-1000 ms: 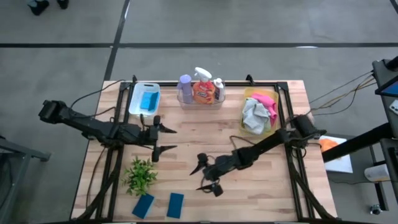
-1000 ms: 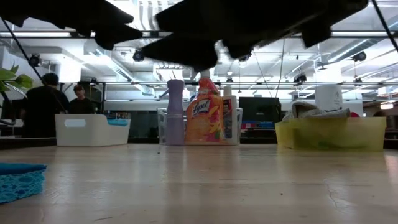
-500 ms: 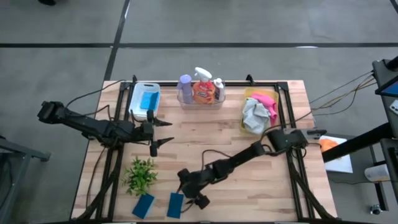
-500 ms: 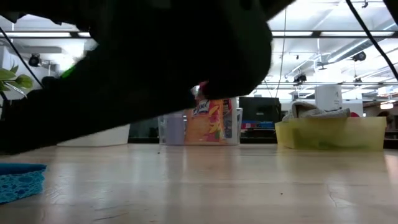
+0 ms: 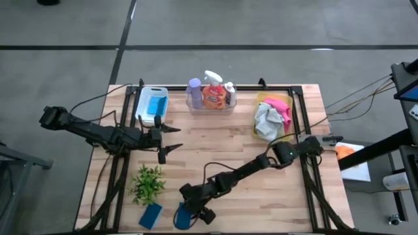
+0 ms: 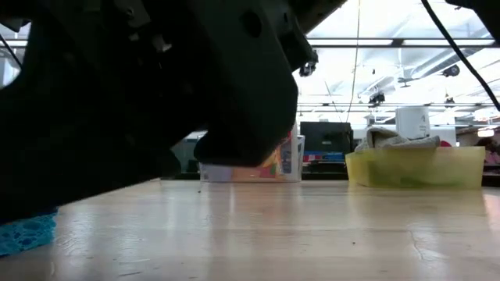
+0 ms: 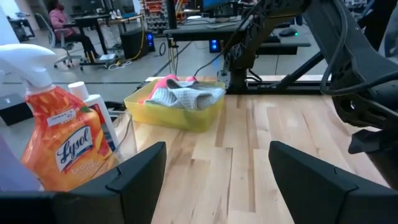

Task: Pick & Place Kitchen Items
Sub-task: Put the blue sponge into the white bin

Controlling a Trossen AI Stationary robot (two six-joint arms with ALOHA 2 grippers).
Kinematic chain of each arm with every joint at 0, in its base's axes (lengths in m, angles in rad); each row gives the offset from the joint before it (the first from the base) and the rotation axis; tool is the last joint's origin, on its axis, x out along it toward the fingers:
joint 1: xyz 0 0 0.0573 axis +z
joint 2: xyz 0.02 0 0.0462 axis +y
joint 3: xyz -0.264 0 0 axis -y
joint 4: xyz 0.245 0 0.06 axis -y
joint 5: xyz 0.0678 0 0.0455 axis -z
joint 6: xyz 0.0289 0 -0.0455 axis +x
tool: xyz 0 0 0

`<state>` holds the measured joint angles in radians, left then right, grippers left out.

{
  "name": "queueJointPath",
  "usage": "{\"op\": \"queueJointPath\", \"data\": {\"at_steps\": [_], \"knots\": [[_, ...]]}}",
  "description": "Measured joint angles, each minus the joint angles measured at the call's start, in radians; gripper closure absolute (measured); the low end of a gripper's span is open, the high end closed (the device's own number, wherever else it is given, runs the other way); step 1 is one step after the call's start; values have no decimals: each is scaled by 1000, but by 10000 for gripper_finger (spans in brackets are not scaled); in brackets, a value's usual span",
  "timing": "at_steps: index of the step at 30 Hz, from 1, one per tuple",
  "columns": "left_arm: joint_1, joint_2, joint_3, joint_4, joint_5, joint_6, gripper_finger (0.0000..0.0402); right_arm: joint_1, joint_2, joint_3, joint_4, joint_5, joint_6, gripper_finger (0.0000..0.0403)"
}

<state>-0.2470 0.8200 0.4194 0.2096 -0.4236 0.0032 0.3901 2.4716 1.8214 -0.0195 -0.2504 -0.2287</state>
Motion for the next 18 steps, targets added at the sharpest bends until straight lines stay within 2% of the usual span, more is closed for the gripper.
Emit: {"op": "queueJointPath", "data": {"at_steps": [8,11,16,18], "knots": [[0,0,0,4,0,17,113,13,4,8,-51,104,-13,209],[0,0,0,4,0,21,113,19,4,8,-58,122,-20,259],[0,0,0,3,0,24,113,29,4,7,-66,124,-32,366],[0,0,0,3,0,24,113,31,4,7,-67,126,-30,375]]}}
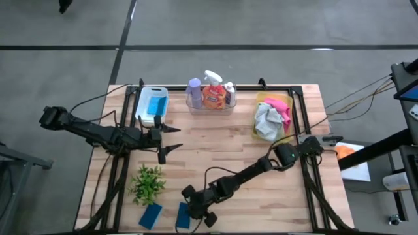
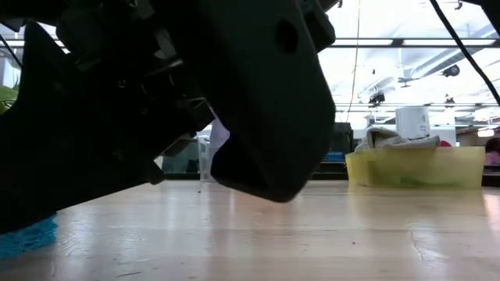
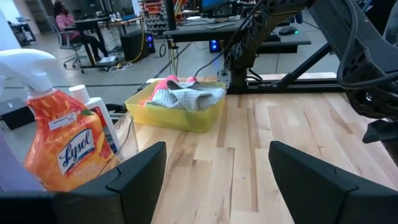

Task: Pick & Place Kitchen Items
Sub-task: Put the blue sponge into the white bin

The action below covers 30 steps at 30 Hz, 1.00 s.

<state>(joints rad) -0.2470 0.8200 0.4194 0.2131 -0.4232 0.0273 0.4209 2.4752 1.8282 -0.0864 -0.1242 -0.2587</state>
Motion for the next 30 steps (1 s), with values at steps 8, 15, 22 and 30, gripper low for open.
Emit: {"op": "queueJointPath", "data": {"at_steps": [8,15,22,30], "knots": [[0,0,0,0,0,3,113,7,-36,-5,-30,12,19,384],[0,0,1,0,0,3,113,11,-118,-6,-49,-3,23,385],[0,0,1,0,57,11,113,11,-189,-7,25,-220,20,385],[0,0,1,-1,80,23,113,6,-190,-187,655,-343,98,385]]}}
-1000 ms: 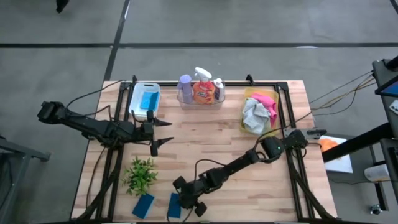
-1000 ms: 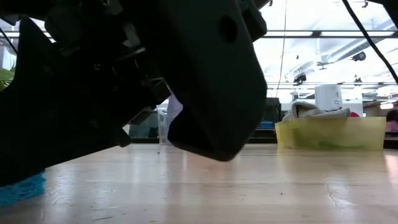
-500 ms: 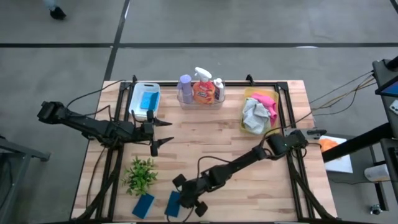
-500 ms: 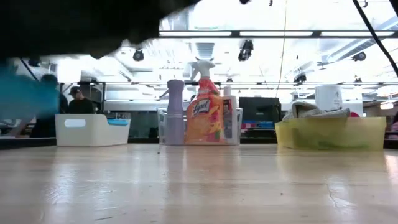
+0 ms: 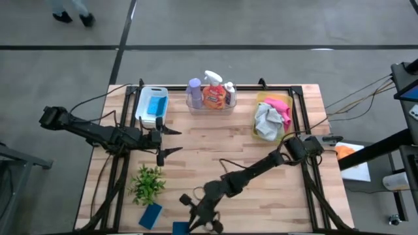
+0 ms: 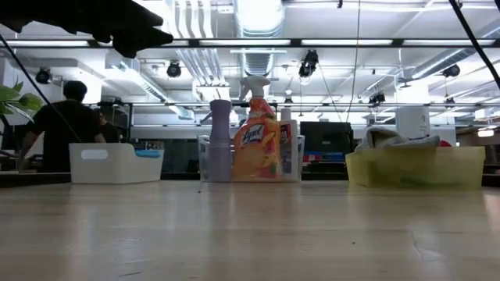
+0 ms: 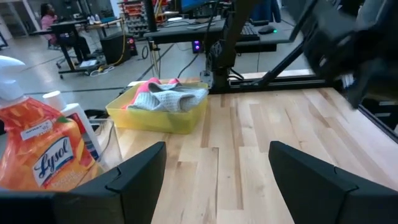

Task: Pick & Place Kitchen Items
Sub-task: Put the blue sponge into the white bin

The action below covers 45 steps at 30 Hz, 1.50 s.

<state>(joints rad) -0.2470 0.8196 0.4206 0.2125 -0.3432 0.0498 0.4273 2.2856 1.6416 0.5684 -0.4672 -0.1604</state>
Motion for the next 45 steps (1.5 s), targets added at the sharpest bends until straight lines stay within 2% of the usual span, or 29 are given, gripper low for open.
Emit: {"op": "queueJointPath", "data": {"at_steps": [4,8,14,21,24,28,33,40,45], "knots": [[0,0,0,-2,21,4,113,-28,-9,-151,309,36,100,385],[0,0,0,-2,77,16,113,-81,-56,-298,479,57,207,385],[0,0,0,-10,202,33,113,-163,-188,-496,526,89,285,385],[0,2,0,-37,337,36,113,-216,-370,-662,515,119,279,385],[-1,2,0,-18,353,33,113,-234,-418,-694,482,144,267,385],[-1,23,0,31,356,25,113,-254,-423,-700,445,164,262,385],[-3,110,1,116,407,31,113,-271,-406,-694,423,206,267,385],[-7,218,0,237,482,82,113,-278,-405,-694,425,208,277,385],[-10,263,0,312,489,85,113,-278,-405,-695,425,208,277,385]]}}
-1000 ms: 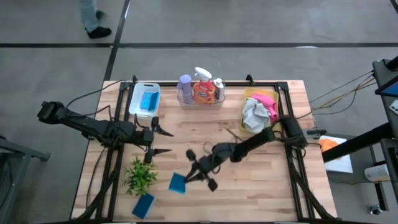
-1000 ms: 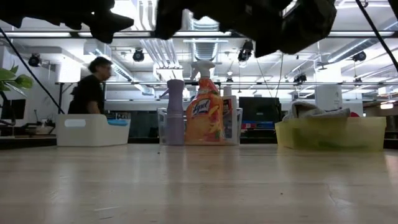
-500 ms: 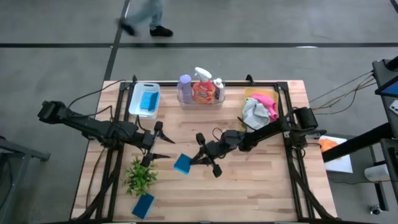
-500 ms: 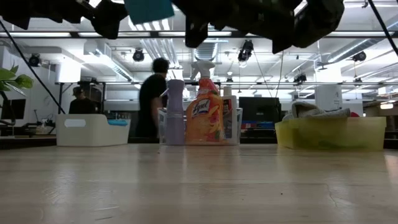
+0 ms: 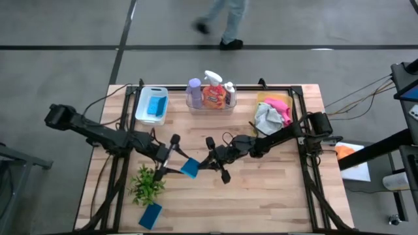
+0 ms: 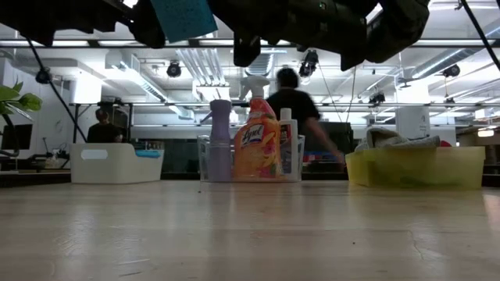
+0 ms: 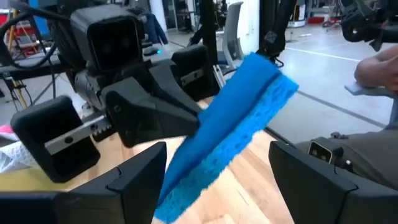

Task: Pick & Place Kitchen Items
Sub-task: Put the blue sponge into the white bin

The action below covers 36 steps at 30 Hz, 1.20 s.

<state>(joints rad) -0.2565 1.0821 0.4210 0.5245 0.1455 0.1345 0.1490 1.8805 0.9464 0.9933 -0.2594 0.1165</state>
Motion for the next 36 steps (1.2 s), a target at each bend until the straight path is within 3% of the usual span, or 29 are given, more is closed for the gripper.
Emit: {"op": "queueJointPath", "data": {"at_steps": [4,8,20,29,32,36], "knots": [[-2,35,12,18,0,0,117,0,0,-1,0,2,0,385],[-5,69,38,18,-3,-4,151,0,0,-1,-1,5,0,385],[-5,75,56,-2,-30,14,385,2,0,-2,-2,6,-9,385],[-4,46,56,-64,-40,15,394,8,0,-2,-32,99,55,376],[-4,34,56,-88,-41,14,393,8,0,-2,-43,127,65,335],[-5,18,56,-111,-49,14,391,7,1,-2,-40,162,56,245]]}}
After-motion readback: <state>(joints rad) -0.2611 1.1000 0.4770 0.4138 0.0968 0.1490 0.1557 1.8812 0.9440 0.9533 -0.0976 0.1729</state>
